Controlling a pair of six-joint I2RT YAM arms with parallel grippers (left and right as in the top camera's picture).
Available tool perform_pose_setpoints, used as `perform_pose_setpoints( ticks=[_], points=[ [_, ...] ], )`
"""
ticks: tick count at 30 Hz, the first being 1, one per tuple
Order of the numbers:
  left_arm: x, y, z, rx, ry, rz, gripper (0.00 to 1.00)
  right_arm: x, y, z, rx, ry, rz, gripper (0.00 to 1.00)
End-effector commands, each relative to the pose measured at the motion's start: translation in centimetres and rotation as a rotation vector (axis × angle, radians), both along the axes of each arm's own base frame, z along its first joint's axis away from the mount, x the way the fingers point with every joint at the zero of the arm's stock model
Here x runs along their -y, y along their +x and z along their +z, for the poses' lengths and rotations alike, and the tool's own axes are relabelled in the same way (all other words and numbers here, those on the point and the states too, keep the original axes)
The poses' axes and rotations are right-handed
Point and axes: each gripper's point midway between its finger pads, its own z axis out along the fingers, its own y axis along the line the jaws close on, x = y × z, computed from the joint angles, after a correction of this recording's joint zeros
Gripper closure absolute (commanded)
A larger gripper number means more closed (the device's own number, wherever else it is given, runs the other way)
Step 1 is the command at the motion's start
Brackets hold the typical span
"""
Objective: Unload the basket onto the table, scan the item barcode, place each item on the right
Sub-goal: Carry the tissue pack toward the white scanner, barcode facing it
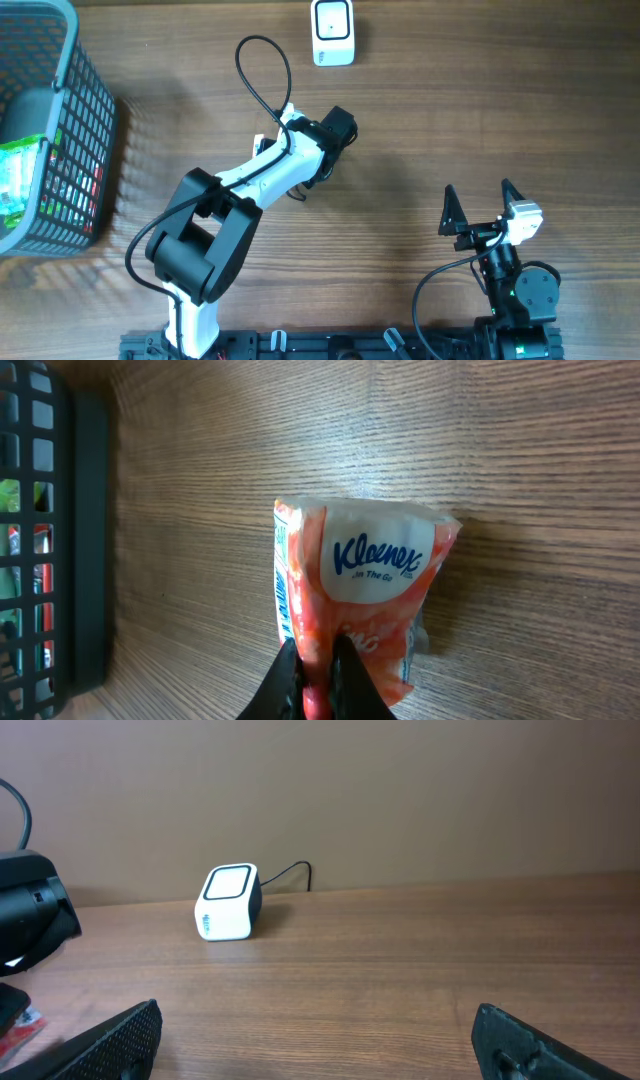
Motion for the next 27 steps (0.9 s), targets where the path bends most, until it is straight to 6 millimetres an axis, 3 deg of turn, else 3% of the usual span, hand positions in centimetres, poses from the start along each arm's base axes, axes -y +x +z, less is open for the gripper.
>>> perform_pose_setpoints(
  ticks=[1, 7, 9, 18, 23, 27],
  points=[
    [0.7, -0.4, -0.6, -0.018, -0.054, 0.016, 0.96, 0.3, 0.0, 0.1, 0.008, 0.001, -0.015, 0.0],
    [1.6, -0.7, -1.4, -0.05, -0.118, 0.019, 0.93, 0.3, 0.0, 0.1, 0.008, 0.001, -0.015, 0.0],
    [1.6, -0.8, -1.4, -0.053, -0.116, 0.019, 0.85, 0.3, 0.0, 0.1, 0.008, 0.001, -0.015, 0.0],
    [1.8, -0.4, -0.1, -0.037, -0.125, -0.001, 0.67, 0.3, 0.0, 0.1, 0.008, 0.001, -0.015, 0.0],
    [2.7, -0.6, 0.0, -0.047, -0.192, -0.004, 0.65, 0.3, 0.0, 0.1, 0.008, 0.001, -0.015, 0.0],
    [3.0, -0.3, 0.0, -0.035, -0.209, -0.008, 0.72, 0.3, 0.0, 0.1, 0.008, 0.001, -0.014, 0.0]
  ],
)
